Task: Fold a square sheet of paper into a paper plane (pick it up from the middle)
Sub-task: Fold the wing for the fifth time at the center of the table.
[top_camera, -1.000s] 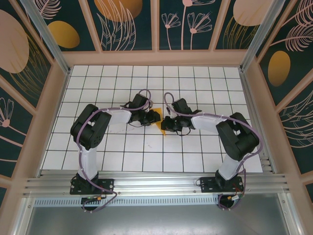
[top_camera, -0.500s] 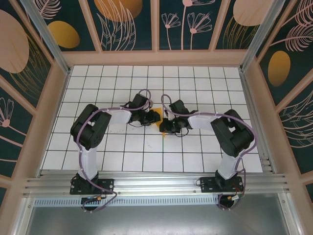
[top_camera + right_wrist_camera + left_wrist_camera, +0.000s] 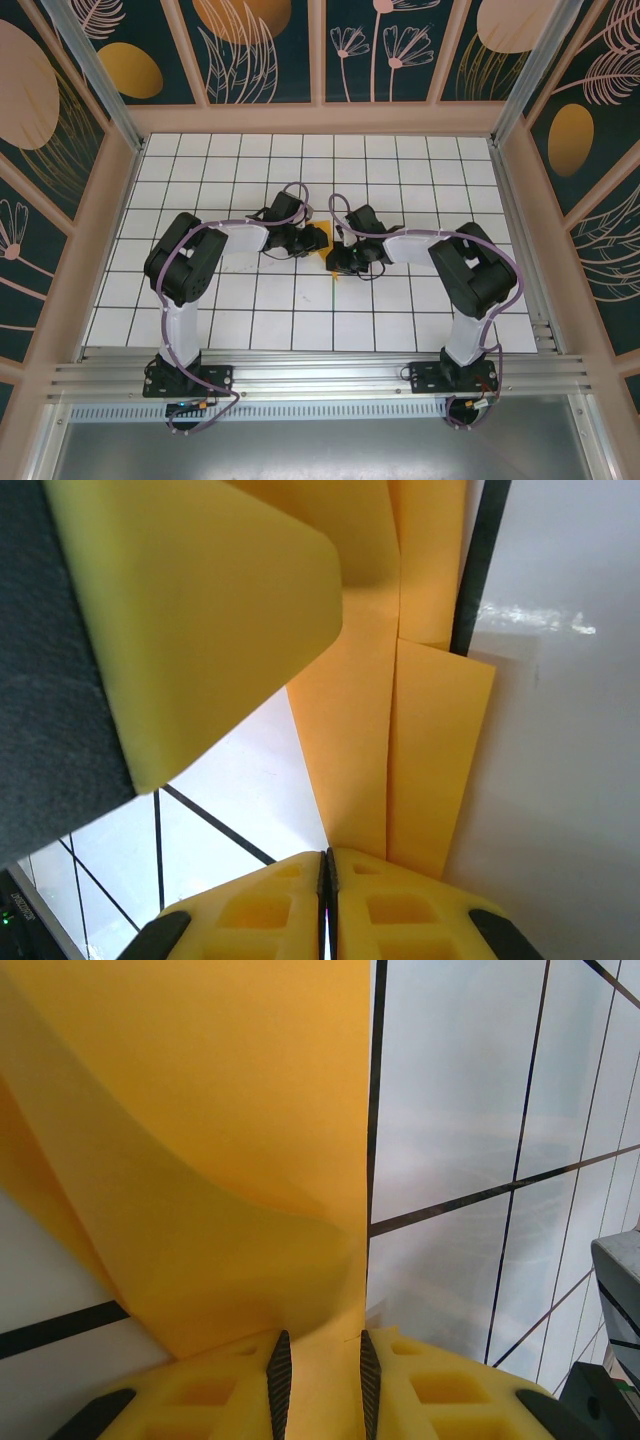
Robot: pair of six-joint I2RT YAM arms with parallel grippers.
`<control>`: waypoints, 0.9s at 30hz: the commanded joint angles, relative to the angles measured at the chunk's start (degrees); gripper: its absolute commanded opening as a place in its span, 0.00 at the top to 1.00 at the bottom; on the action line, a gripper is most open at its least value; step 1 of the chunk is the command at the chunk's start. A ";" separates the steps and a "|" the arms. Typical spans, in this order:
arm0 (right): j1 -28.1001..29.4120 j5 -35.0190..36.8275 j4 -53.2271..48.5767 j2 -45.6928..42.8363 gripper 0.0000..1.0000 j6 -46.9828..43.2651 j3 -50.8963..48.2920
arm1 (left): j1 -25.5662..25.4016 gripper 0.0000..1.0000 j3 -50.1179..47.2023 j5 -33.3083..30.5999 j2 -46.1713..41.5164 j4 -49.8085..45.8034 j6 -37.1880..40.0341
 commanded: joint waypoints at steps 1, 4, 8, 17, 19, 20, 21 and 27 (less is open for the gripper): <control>0.31 0.40 -3.78 0.56 0.88 0.32 -2.14 | 0.85 0.71 -1.26 -10.05 4.61 -3.81 2.46; 0.19 0.06 -5.30 0.07 0.88 0.41 -3.09 | 0.85 0.71 -1.06 -10.49 4.67 -4.24 2.63; 0.22 -1.22 -5.88 -1.26 0.88 0.58 -5.28 | 0.85 0.71 -0.91 -10.71 5.01 -4.39 2.60; -0.05 -2.38 -7.37 -7.68 0.88 0.59 -9.97 | 0.86 0.71 -0.51 -10.72 5.21 -4.59 2.90; -0.80 -1.47 -6.37 -11.64 0.88 0.89 -10.56 | 0.86 0.71 -0.55 -10.54 5.17 -4.48 2.86; -1.47 -1.00 -5.62 -14.25 0.88 1.34 -10.66 | 0.85 0.71 -0.55 -10.40 4.95 -4.39 2.82; -2.13 -0.15 -5.12 -16.53 0.88 1.67 -10.55 | 0.90 0.72 -0.64 -10.32 4.86 -4.25 2.81; -3.82 2.01 -1.07 -22.96 0.85 2.16 -8.89 | 0.90 0.72 -0.55 -9.23 4.33 -3.62 2.55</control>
